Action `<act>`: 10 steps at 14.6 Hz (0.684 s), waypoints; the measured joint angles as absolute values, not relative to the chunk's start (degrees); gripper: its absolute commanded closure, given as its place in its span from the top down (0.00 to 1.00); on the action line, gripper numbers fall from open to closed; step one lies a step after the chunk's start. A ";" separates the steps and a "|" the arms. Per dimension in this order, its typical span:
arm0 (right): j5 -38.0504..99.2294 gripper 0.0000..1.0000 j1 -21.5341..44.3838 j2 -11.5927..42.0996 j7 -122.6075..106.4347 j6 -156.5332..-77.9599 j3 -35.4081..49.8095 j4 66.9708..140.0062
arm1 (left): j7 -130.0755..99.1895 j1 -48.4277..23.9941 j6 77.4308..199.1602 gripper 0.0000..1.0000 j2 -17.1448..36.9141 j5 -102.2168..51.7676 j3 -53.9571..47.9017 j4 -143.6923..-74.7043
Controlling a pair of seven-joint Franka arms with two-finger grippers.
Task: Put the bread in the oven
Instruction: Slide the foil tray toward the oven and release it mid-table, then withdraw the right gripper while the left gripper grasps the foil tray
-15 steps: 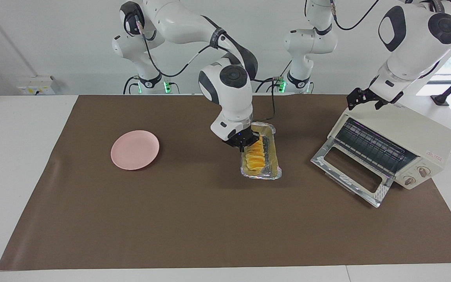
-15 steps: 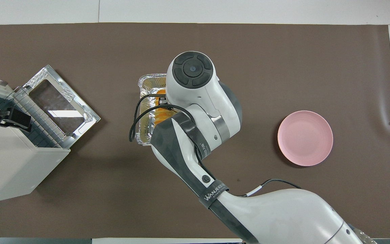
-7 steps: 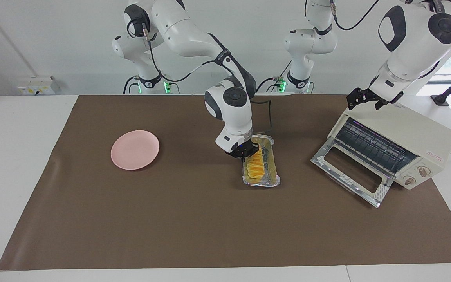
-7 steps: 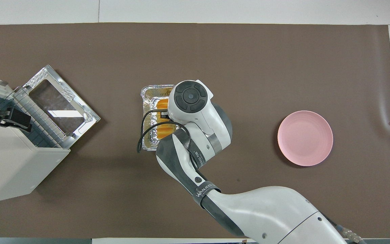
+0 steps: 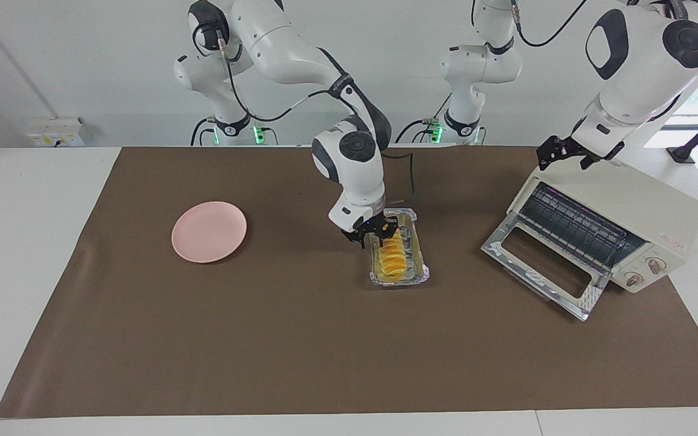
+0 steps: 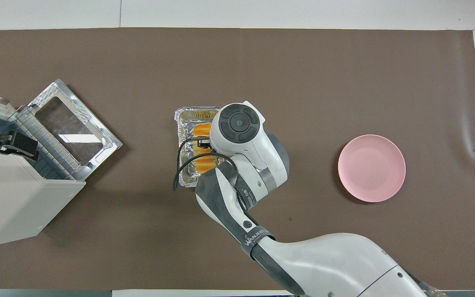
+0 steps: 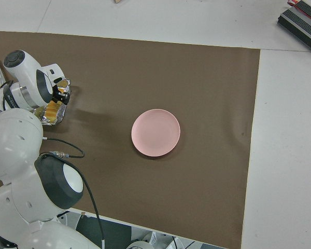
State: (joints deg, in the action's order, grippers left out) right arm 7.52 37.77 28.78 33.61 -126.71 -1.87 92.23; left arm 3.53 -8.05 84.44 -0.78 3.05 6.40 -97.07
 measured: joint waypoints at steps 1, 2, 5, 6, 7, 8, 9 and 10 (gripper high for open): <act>7.51 1.00 37.28 27.84 33.61 -125.34 -2.40 91.67 | 3.53 -8.05 84.44 1.00 -0.78 3.05 6.40 -97.07; 7.50 1.00 36.18 26.58 33.59 -124.15 -2.83 91.29 | 3.53 -8.05 84.44 1.00 -0.78 3.05 6.40 -97.07; 7.45 1.00 29.02 21.12 29.31 -118.77 -3.22 90.83 | 3.53 -8.06 84.44 1.00 -0.78 3.05 6.40 -97.06; 7.45 1.00 25.85 19.15 25.73 -116.34 -3.30 90.82 | 3.51 -8.06 84.49 1.00 -0.78 3.05 6.33 -97.05; 7.45 1.00 22.78 17.48 21.45 -113.85 -3.34 90.82 | 3.50 -8.09 84.61 1.00 -0.81 3.03 6.06 -96.90; 7.45 1.00 19.84 16.07 16.58 -111.28 -3.39 90.83 | 3.47 -8.19 84.70 1.00 -0.91 3.03 5.63 -96.35; 7.44 1.00 16.97 14.84 11.68 -108.63 -3.44 90.84 | 3.39 -8.36 84.70 1.00 -1.25 3.03 5.25 -95.34; 7.37 1.00 14.36 13.81 7.56 -106.15 -3.48 90.84 | 3.25 -8.60 84.70 1.00 -1.84 3.03 5.08 -94.50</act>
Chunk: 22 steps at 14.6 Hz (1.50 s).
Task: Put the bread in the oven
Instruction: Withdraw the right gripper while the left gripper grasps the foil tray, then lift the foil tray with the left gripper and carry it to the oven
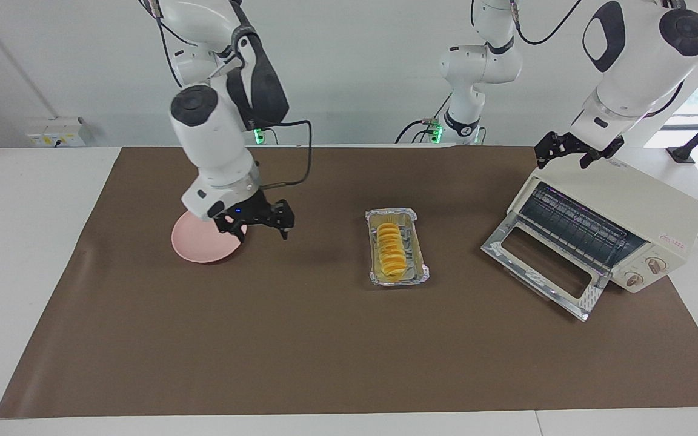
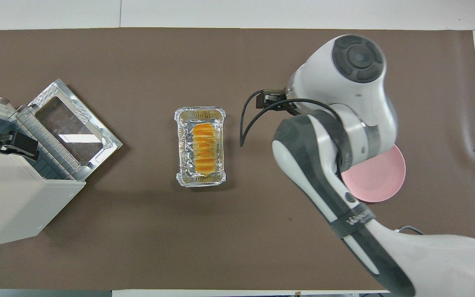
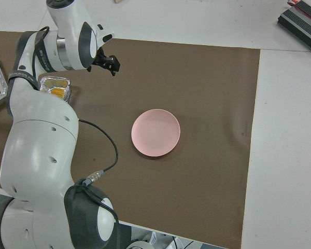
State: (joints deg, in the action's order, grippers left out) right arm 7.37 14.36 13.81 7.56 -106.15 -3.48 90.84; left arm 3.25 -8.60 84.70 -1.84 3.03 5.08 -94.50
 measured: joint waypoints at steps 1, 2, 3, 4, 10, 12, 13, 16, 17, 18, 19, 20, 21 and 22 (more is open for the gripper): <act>7.10 1.00 11.97 12.87 4.15 -104.05 -3.51 90.85 | 2.66 -8.76 84.76 1.00 -2.59 3.03 4.90 -94.04; 6.73 1.00 9.93 11.97 1.22 -102.45 -3.53 90.86 | 1.15 -8.95 85.67 1.00 -3.18 2.94 4.64 -94.06; 6.22 1.00 8.07 11.00 -1.75 -101.06 -3.54 90.86 | -1.78 -9.62 88.07 1.00 -3.54 2.39 4.47 -94.39; 5.45 1.00 6.61 9.98 -4.22 -99.79 -3.55 90.86 | -5.15 -10.78 90.90 1.00 -3.63 1.22 4.36 -95.05; -1.65 1.00 4.50 1.59 -8.34 -89.74 -3.42 91.11 | -28.21 -24.69 107.57 1.00 3.02 -1.97 3.56 -98.80; -2.64 1.00 4.17 -0.80 -8.57 -87.72 -3.32 92.03 | -32.02 -28.25 113.25 0.98 8.70 -2.59 3.55 -98.93; -2.72 1.00 3.25 -1.84 -8.63 -87.09 -2.97 92.87 | -33.71 -29.88 116.46 0.97 12.02 -2.73 3.57 -98.97; -2.72 1.00 -0.54 -3.28 -9.36 -85.56 -0.51 94.87 | -37.99 -33.44 123.31 0.98 18.99 -2.96 3.55 -98.77; -2.72 1.00 -1.21 -3.33 -9.37 -85.48 0.21 95.18 | -40.71 -35.12 124.56 0.97 20.83 -2.97 3.58 -98.42; -2.72 1.00 -1.28 -3.33 -9.37 -85.48 0.50 95.37 | -43.56 -37.24 125.42 0.96 22.97 -2.97 3.65 -97.53; -2.72 1.00 -1.29 -3.33 -9.37 -85.48 0.64 95.45 | -45.52 -38.96 125.91 0.88 24.89 -2.97 3.68 -96.61; -2.72 1.00 -1.29 -3.33 -9.37 -85.48 0.68 95.47 | -46.73 -40.02 126.11 0.81 26.18 -2.97 3.72 -96.00; -2.70 1.00 -1.31 -3.34 -9.37 -85.48 0.68 95.47 | -47.90 -40.65 126.16 0.66 27.08 -2.97 3.75 -95.71; -2.53 1.00 -1.34 -3.35 -9.37 -85.49 0.68 95.47 | -49.22 -41.10 126.18 0.36 27.72 -2.97 3.79 -95.63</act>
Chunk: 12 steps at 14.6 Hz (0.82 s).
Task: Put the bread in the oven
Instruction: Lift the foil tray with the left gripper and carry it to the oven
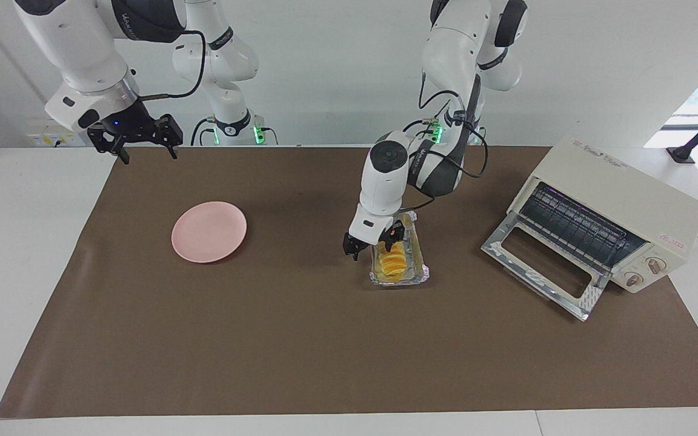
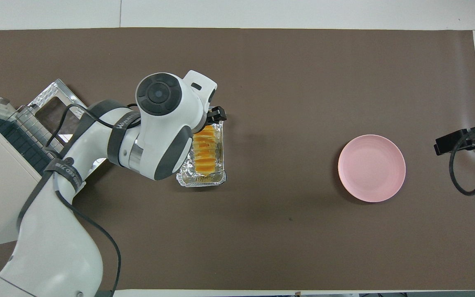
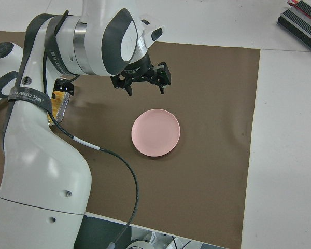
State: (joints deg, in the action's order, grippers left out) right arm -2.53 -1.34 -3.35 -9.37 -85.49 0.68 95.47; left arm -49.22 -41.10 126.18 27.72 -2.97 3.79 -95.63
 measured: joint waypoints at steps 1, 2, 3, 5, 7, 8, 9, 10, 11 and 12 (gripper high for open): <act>-2.34 1.00 -1.35 -3.37 -9.37 -85.49 0.68 95.47 | -50.55 -41.57 126.20 0.11 28.31 -2.97 3.82 -95.62; -2.27 1.00 -1.36 -3.39 -9.37 -85.49 0.68 95.47 | -51.80 -42.03 126.19 0.00 28.78 -2.97 3.80 -95.61; -2.25 1.00 -1.36 -3.41 -9.37 -85.51 0.69 95.46 | -52.65 -42.40 126.11 0.00 29.09 -2.97 3.84 -95.61; -2.25 1.00 -1.36 -3.47 -9.37 -85.50 0.69 95.46 | -53.30 -42.55 125.98 0.00 29.25 -2.97 3.92 -95.60; -2.25 1.00 -1.36 -3.50 -9.37 -85.49 0.69 95.46 | -54.01 -42.39 122.42 0.00 29.34 -3.18 5.31 -94.20; -2.25 1.00 -1.36 -3.51 -9.37 -85.49 0.70 95.46 | -54.15 -41.82 118.34 0.00 29.61 -3.60 6.60 -91.68; -2.25 1.00 -1.36 -3.51 -9.37 -85.49 0.70 95.46 | -54.22 -40.51 113.50 0.00 30.05 -3.75 7.61 -88.40; -2.25 1.00 -1.36 -3.52 -9.37 -85.49 0.71 95.46 | -54.22 -38.35 108.64 0.00 30.62 -3.70 8.49 -84.85; -2.25 1.00 -1.36 -3.52 -9.37 -85.49 0.71 95.46 | -54.14 -36.17 105.15 0.00 31.07 -3.44 9.76 -82.11; -2.25 1.00 -1.36 -3.52 -9.37 -85.49 0.71 95.46 | -53.94 -34.59 103.07 0.00 31.38 -2.99 11.79 -80.47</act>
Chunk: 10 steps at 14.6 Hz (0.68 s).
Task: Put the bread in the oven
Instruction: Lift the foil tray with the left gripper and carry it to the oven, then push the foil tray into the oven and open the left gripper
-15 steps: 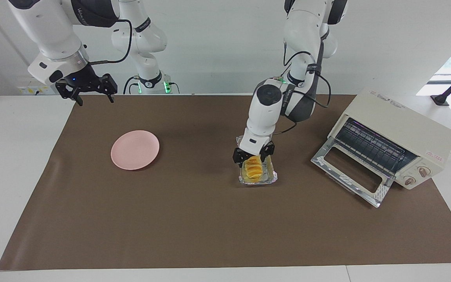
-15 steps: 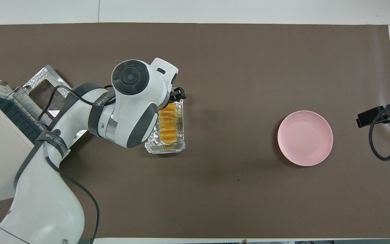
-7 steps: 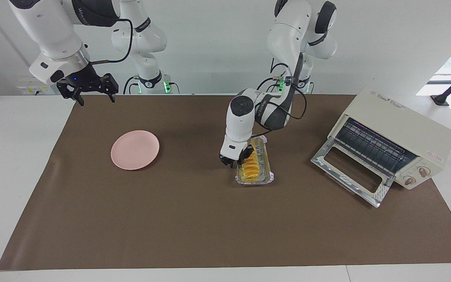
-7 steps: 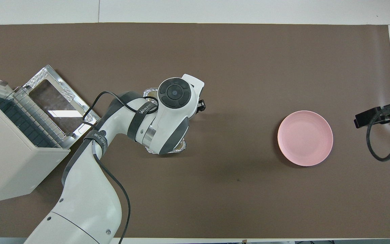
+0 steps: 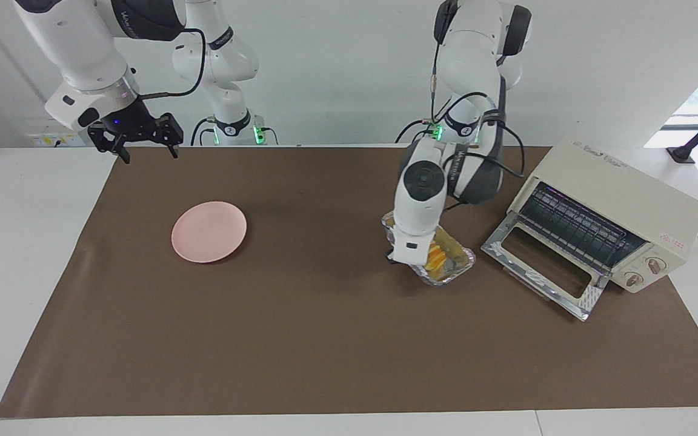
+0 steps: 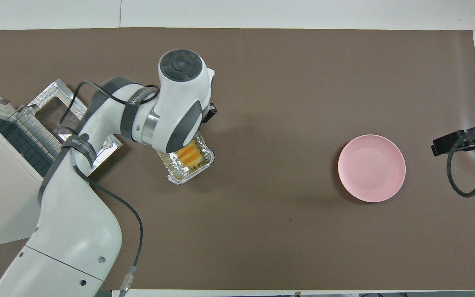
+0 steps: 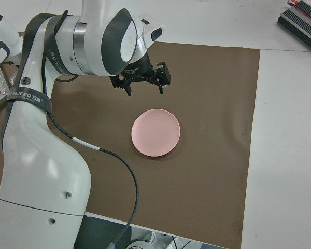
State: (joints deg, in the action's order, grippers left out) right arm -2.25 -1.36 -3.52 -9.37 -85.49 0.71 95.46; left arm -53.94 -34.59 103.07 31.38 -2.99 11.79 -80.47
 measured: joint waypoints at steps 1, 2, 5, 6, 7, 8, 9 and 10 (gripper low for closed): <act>-2.25 1.00 -1.36 -3.52 -9.37 -85.49 0.70 95.46 | -53.67 -33.80 101.74 0.00 31.66 -2.48 14.32 -79.70; -2.25 1.00 -1.36 -3.52 -9.37 -85.49 0.71 95.46 | -53.08 -33.38 100.69 0.00 31.91 -1.63 16.89 -79.44; -2.25 1.00 -1.36 -3.52 -9.37 -85.49 0.71 95.46 | -47.16 -29.81 97.81 0.00 32.34 1.37 20.99 -79.31; -2.25 1.00 -1.36 -3.52 -9.37 -85.49 0.71 95.46 | -44.07 -27.79 96.89 0.00 32.35 1.45 21.25 -79.25; -2.25 1.00 -1.36 -3.52 -9.37 -85.49 0.71 95.46 | -41.09 -25.66 96.51 0.00 32.33 1.52 21.50 -79.10; -2.25 1.00 -1.36 -3.52 -9.37 -85.49 0.71 95.46 | -38.40 -23.54 96.35 0.00 32.29 1.53 21.68 -78.89; -2.25 1.00 -1.36 -3.52 -9.37 -85.49 0.71 95.46 | -35.42 -21.36 96.23 0.00 32.21 1.53 21.78 -78.68; -2.25 1.00 -1.36 -3.52 -9.37 -85.49 0.71 95.46 | -32.32 -19.55 95.97 0.00 32.11 1.53 21.80 -78.64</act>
